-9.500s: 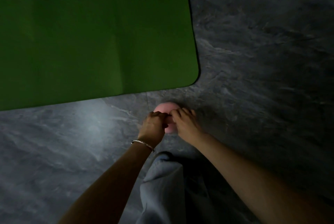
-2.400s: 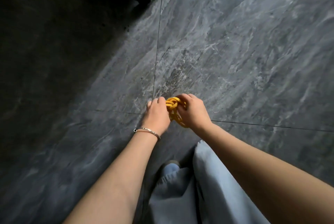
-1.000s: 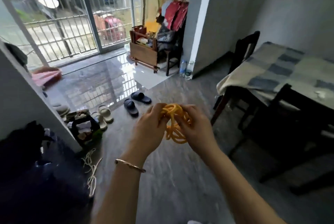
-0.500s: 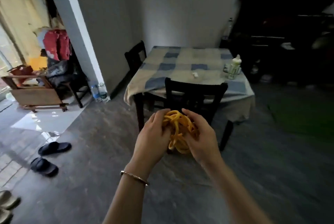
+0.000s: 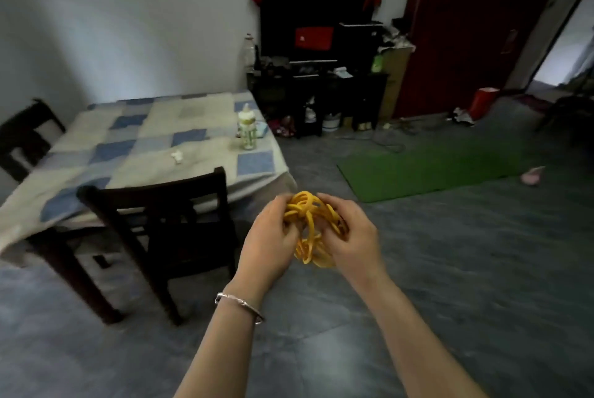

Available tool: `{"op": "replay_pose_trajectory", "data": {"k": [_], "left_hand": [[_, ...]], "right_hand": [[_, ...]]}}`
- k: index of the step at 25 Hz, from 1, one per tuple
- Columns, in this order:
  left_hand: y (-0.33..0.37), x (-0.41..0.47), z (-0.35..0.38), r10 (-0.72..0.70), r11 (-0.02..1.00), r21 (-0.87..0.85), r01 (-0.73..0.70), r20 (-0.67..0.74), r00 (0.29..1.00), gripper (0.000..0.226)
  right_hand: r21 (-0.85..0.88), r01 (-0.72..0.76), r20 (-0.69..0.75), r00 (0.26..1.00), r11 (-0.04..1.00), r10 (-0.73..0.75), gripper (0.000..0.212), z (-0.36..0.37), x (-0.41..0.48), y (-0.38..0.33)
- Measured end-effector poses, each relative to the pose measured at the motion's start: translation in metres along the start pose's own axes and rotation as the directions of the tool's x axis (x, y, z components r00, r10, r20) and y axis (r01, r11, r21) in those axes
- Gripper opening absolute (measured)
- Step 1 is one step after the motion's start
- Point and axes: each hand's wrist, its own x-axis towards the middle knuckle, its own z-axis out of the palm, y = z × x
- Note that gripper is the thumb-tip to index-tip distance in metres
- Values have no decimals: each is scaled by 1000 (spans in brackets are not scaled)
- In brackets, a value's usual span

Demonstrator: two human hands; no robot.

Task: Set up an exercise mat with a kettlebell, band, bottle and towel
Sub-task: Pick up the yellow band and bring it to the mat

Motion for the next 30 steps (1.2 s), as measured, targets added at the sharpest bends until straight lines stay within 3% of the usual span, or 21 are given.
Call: {"op": "replay_pose_trajectory", "data": {"k": [10, 20, 25, 30], "left_hand": [[25, 216, 215, 180, 983, -89, -161, 286, 941, 36], [107, 374, 449, 324, 946, -142, -292, 488, 811, 41], [161, 418, 581, 364, 931, -196, -307, 527, 768, 43], [238, 461, 712, 344, 939, -223, -263, 528, 777, 42]], "right_hand": [[-250, -158, -226, 969, 955, 102, 38, -134, 144, 176], [-323, -350, -485, 859, 879, 163, 38, -313, 255, 332], [-349, -386, -503, 846, 854, 177, 39, -424, 284, 418], [-394, -378, -444, 876, 838, 187, 38, -564, 322, 485]]}}
